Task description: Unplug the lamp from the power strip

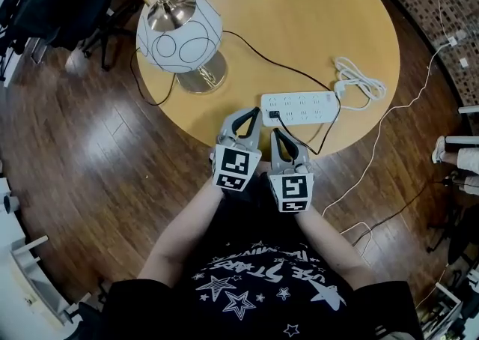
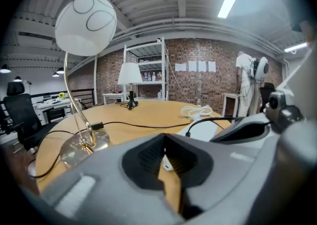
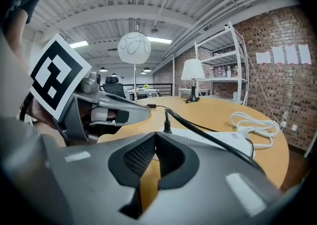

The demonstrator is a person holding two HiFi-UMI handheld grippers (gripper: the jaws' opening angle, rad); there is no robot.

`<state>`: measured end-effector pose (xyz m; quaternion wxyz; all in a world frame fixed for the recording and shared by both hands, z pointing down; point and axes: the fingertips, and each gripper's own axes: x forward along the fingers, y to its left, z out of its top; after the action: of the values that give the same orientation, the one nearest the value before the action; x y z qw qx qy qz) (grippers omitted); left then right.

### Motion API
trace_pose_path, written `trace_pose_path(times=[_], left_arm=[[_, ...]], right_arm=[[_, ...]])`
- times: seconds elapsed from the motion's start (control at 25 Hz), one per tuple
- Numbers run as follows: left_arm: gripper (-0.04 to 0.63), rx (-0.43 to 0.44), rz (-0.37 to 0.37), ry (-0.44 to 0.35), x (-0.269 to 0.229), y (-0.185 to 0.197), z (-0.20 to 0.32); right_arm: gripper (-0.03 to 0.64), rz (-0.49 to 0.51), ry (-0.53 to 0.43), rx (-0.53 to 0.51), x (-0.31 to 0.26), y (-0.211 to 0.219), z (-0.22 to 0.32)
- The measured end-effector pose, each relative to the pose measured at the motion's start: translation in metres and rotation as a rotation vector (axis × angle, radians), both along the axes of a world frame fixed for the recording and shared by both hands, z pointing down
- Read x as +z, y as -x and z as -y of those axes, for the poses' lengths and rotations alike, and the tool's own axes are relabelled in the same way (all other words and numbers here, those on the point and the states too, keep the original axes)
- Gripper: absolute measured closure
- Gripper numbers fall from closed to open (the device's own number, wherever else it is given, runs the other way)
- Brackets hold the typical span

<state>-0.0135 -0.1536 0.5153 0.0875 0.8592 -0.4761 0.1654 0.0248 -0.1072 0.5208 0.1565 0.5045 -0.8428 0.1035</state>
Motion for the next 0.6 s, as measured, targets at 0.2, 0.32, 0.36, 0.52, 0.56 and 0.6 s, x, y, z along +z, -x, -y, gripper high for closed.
trace_pose_path(times=[0.2, 0.32, 0.36, 0.52, 0.56, 0.6], left_arm=[[0.591, 0.078, 0.013, 0.035, 0.012, -0.009, 0.016], [0.591, 0.115, 0.024, 0.060, 0.019, -0.014, 0.023], [0.591, 0.127, 0.028, 0.067, 0.021, -0.015, 0.025], [0.591, 0.178, 0.023, 0.108, 0.029, -0.022, 0.029], [0.591, 0.192, 0.026, 0.116, 0.030, -0.024, 0.030], [0.591, 0.206, 0.031, 0.124, 0.032, -0.025, 0.031]], right_arm=[[0.609, -0.055, -0.018, 0.075, 0.001, -0.007, 0.017], [0.607, -0.068, -0.007, 0.105, 0.003, -0.011, 0.025], [0.607, -0.074, -0.004, 0.104, 0.004, -0.011, 0.027], [0.595, -0.131, 0.004, 0.062, 0.008, -0.006, 0.032], [0.591, -0.143, 0.002, 0.057, 0.008, -0.006, 0.033], [0.582, -0.151, 0.000, 0.055, 0.008, -0.006, 0.034]])
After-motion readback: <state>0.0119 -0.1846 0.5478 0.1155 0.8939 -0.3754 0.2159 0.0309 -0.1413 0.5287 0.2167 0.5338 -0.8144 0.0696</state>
